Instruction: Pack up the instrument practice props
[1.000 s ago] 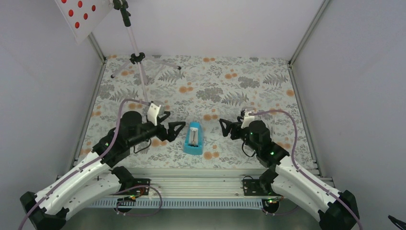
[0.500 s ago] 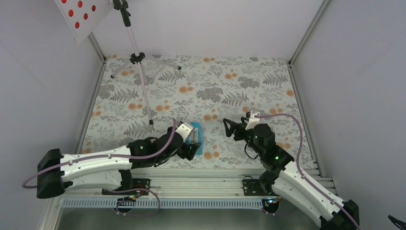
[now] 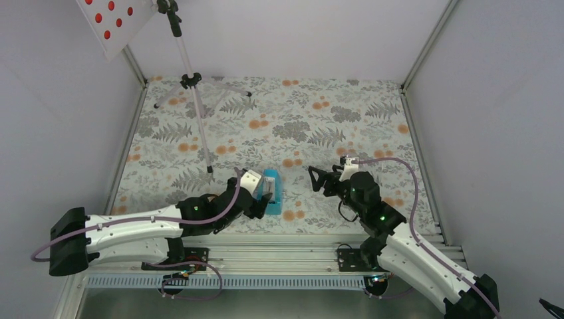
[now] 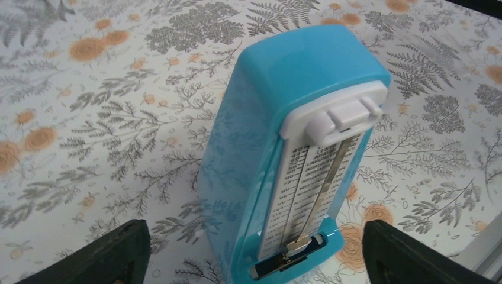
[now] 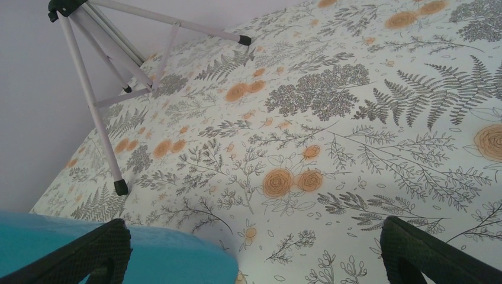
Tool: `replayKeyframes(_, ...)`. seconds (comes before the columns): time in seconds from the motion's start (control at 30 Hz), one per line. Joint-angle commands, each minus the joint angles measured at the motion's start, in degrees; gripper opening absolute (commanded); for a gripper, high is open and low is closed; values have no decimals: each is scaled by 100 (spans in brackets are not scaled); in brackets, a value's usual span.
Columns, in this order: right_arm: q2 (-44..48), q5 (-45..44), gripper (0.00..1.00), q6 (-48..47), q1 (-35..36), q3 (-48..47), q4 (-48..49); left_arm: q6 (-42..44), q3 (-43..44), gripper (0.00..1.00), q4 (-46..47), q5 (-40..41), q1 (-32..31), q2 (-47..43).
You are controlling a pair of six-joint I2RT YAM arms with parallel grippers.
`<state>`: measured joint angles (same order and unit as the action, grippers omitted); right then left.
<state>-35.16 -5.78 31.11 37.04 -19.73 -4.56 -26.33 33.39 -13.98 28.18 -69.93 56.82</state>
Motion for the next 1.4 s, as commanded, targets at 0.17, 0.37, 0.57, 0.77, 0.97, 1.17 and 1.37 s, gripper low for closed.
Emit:
replayKeyframes(0.17,-52,86,100,140,-28,108,183,201,2,83,417,68,-29,87)
replayKeyframes(0.37,-51,104,100,140,-28,83,146,223,70,79,431,166,33,302)
replayKeyframes(0.57,-46,133,100,163,-29,121,116,374,-24,72,732,2,130,261)
replayKeyframes(0.77,-28,165,100,184,-30,138,95,473,-42,71,892,-98,229,357)
replayKeyframes(0.97,76,150,100,175,-30,153,50,473,-41,65,890,-107,339,411)
replayKeyframes(1.17,113,148,100,171,-25,190,38,471,-50,57,942,-120,350,456)
replayKeyframes(1.37,123,148,100,179,-30,198,39,471,-43,49,952,-147,356,478)
